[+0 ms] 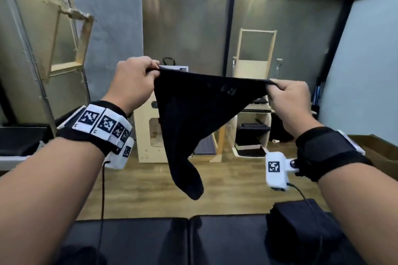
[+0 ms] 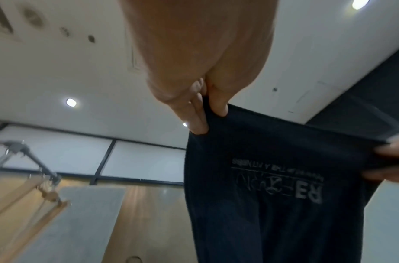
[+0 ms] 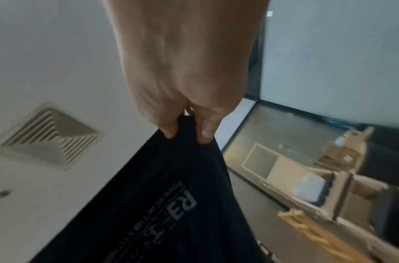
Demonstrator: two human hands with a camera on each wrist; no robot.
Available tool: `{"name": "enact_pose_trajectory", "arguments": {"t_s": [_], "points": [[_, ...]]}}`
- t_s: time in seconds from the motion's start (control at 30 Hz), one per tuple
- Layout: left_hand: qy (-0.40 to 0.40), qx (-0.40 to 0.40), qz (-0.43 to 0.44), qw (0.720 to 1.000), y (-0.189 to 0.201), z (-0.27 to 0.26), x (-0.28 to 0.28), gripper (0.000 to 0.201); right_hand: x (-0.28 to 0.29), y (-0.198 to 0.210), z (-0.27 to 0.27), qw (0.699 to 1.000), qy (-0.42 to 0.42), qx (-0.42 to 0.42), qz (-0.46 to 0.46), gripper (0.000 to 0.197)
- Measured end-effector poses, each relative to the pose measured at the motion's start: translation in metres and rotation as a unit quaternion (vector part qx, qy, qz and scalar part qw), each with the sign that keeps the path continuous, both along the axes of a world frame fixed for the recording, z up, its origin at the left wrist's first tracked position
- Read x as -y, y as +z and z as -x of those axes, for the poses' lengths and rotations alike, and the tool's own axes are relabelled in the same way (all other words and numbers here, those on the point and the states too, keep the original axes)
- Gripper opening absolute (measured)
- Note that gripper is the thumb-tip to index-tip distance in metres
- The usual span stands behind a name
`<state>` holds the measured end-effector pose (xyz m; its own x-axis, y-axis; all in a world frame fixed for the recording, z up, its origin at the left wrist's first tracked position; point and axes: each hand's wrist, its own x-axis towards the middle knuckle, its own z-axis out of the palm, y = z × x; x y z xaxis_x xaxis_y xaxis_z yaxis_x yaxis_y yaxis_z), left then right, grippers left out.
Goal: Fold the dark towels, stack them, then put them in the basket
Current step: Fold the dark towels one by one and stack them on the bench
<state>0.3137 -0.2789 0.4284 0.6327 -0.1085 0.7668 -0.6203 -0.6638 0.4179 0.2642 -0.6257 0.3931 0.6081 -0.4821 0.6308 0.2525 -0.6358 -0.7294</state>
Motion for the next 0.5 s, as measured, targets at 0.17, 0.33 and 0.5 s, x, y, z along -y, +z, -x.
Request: {"name": "enact_pose_trajectory", "arguments": {"t_s": [0.17, 0.33, 0.5], "points": [[0.032, 0.006, -0.101, 0.994, -0.036, 0.054, -0.015, 0.013, -0.002, -0.037, 0.073, 0.991, 0.048, -0.065, 0.106, 0.023], [0.050, -0.076, -0.187, 0.978, -0.142, 0.133, -0.017, 0.007, 0.002, -0.124, 0.158, 0.964, 0.061, -0.200, 0.167, 0.015], [0.061, -0.276, -0.242, 0.928, -0.268, 0.213, -0.009, 0.011, 0.009, -0.255, 0.240, 0.900, 0.106, -0.355, 0.230, 0.019]]}}
